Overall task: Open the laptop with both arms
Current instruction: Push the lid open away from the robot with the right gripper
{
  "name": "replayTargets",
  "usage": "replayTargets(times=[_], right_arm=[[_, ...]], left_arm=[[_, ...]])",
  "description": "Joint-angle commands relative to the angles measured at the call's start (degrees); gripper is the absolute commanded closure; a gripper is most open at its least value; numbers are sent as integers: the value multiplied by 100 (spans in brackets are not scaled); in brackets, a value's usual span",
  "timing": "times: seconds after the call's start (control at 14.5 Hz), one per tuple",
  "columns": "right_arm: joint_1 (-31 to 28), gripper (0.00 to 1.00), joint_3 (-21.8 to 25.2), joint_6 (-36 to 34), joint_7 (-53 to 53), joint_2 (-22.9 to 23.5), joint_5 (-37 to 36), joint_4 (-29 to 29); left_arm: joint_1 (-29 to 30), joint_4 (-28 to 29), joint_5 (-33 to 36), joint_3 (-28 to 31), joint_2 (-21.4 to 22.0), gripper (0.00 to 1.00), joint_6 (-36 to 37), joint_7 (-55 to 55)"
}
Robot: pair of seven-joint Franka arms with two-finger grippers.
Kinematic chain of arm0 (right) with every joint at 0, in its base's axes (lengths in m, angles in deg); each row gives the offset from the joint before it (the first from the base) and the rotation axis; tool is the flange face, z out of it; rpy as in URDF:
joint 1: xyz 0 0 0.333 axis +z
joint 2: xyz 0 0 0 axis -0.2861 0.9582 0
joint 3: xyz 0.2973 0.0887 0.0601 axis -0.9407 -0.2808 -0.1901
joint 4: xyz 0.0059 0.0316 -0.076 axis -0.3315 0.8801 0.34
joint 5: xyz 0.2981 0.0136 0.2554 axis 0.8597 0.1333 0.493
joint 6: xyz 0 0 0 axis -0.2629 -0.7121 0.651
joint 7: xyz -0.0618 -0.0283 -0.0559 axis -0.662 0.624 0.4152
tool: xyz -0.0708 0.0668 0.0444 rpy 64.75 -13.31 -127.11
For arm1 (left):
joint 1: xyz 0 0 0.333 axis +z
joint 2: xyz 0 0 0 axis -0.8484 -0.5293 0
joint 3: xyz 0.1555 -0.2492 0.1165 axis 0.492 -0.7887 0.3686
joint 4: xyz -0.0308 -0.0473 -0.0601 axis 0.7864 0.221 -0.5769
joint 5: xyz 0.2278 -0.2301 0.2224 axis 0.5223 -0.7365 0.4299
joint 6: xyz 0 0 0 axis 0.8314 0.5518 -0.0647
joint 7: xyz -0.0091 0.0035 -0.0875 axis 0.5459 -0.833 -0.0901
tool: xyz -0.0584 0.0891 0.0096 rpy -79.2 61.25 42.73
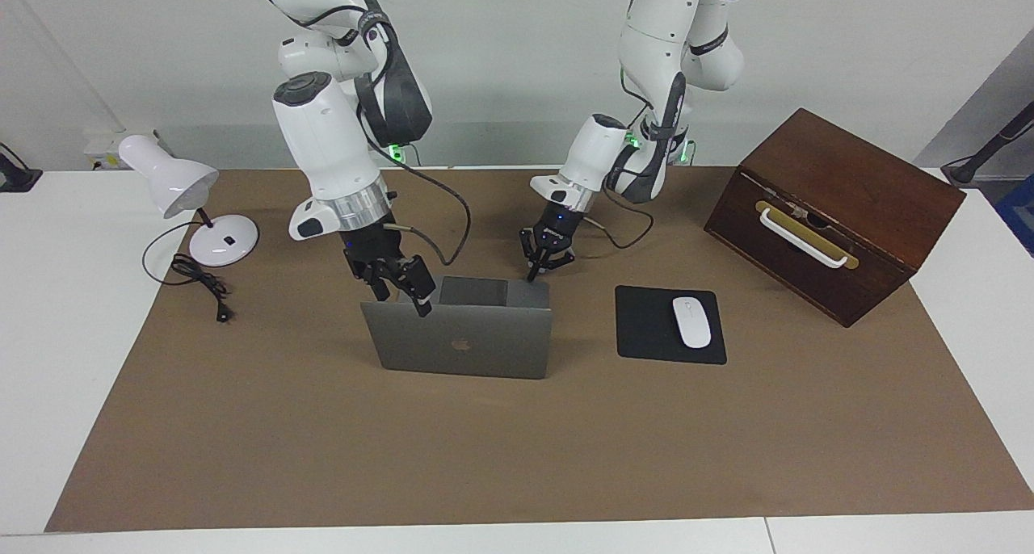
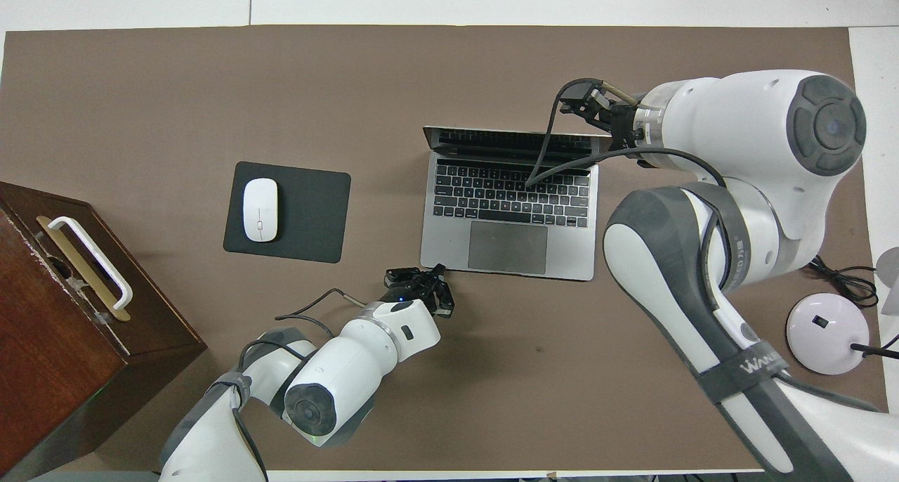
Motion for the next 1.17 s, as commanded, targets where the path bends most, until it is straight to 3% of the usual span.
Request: replayTargets(times=[0.0, 0.69, 1.1], right_arm=[[-138, 0, -58, -94, -191, 248, -103, -401], [-278, 0, -58, -111, -472, 635, -103, -893], [-410, 0, -58, -804, -980, 636, -200, -1166]], left_arm=[[146, -110, 148, -3, -273, 100, -73, 21], [146, -119, 148, -3, -273, 100, -82, 21], [146, -110, 148, -3, -273, 100, -82, 21]])
